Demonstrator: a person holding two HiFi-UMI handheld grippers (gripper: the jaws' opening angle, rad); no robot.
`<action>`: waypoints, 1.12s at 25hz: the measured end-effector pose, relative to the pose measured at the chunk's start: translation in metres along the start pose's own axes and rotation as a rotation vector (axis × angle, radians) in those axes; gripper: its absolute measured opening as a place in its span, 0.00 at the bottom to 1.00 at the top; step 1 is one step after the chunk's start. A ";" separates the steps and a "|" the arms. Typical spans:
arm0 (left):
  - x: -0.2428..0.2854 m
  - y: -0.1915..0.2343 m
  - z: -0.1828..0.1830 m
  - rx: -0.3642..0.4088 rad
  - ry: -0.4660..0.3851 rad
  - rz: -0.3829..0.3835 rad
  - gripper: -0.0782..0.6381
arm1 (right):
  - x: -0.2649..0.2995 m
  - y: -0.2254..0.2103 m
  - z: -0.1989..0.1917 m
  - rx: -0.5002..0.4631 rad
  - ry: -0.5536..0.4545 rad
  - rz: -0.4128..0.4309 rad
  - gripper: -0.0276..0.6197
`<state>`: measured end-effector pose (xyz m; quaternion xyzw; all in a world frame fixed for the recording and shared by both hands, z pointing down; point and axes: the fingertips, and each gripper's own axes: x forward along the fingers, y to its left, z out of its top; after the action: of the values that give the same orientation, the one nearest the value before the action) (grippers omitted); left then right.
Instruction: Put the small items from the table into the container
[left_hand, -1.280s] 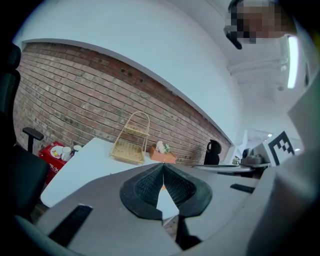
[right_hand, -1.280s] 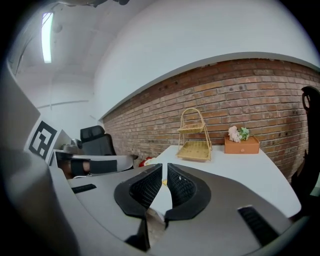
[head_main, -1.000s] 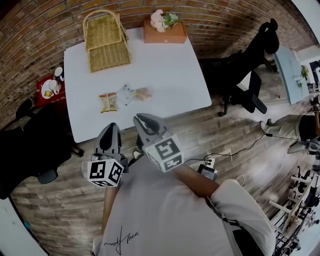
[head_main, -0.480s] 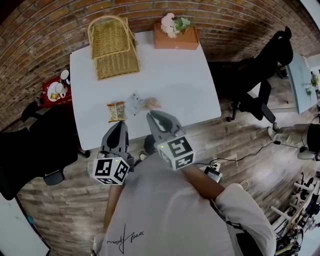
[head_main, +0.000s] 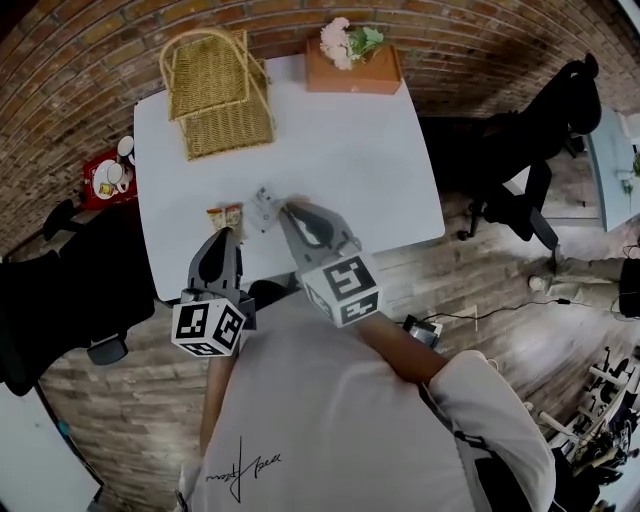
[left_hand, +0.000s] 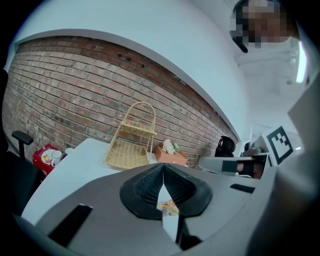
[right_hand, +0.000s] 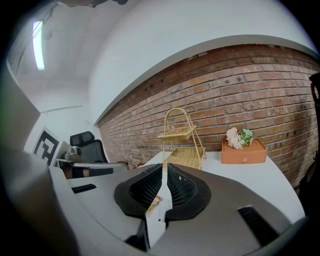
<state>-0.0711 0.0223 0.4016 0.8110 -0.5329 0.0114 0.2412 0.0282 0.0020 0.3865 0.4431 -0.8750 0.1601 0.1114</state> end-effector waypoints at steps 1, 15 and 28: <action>0.002 0.002 -0.001 0.001 0.000 0.010 0.12 | 0.002 0.000 -0.001 -0.001 0.004 0.009 0.08; 0.003 0.032 -0.044 -0.050 0.130 0.138 0.12 | 0.008 -0.011 -0.006 0.040 0.053 0.025 0.08; 0.010 0.071 -0.079 -0.095 0.237 0.233 0.12 | 0.024 0.001 -0.026 0.032 0.135 0.072 0.08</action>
<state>-0.1099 0.0227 0.5015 0.7243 -0.5912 0.1098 0.3373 0.0151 -0.0058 0.4182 0.4012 -0.8782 0.2077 0.1571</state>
